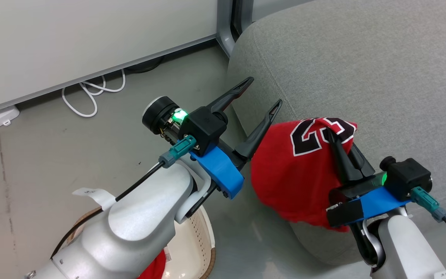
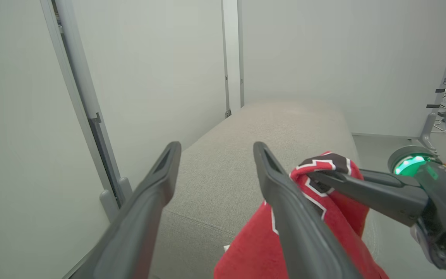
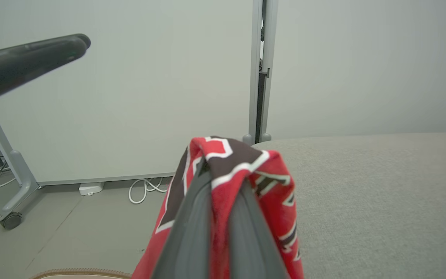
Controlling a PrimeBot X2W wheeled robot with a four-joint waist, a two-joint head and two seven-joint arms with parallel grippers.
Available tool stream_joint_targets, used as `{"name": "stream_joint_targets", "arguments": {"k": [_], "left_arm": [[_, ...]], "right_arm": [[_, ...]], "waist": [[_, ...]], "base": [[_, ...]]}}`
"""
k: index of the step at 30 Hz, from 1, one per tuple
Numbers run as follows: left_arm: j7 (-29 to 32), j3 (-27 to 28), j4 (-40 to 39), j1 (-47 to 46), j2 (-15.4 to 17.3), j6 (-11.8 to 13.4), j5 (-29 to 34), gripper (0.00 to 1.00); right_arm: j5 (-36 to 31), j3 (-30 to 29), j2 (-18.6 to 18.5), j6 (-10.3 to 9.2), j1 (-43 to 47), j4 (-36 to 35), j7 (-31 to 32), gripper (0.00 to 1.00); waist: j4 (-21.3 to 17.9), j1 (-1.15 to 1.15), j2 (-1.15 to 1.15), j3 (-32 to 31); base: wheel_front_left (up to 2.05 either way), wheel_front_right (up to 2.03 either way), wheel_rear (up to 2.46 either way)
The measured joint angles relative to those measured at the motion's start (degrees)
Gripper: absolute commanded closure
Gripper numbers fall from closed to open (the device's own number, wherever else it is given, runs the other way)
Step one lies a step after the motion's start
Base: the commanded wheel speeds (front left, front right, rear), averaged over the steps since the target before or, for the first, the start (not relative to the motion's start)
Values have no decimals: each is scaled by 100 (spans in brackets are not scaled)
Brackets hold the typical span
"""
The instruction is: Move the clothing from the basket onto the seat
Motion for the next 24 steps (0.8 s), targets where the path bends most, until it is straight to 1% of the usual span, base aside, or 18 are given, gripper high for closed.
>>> {"name": "stream_joint_targets", "arguments": {"k": [11, 14, 17, 24], "left_arm": [[0, -31, -15, -29, 51, 19, 1, 0], [13, -31, -49, -80, 101, 47, 10, 0], [53, -35, -112, -158, 121, 66, 60, 0], [144, -47, -230, -448, 178, 97, 179, 0]], "right_arm": [[-98, -246, 93, 0, -113, -132, 0, 100], [-126, -391, 113, 0, -420, -222, 0, 100], [-127, -668, 105, 0, -792, -321, 0, 100], [-254, -1257, -213, 1, -1878, -577, -1, 100]], "waist": [[10, 0, 0, 136], [31, 0, 0, 236], [68, 0, 0, 384], [211, 0, 0, 893]], "base": [[0, 0, 0], [0, 0, 0], [0, 0, 0], [0, 0, 0]]}}
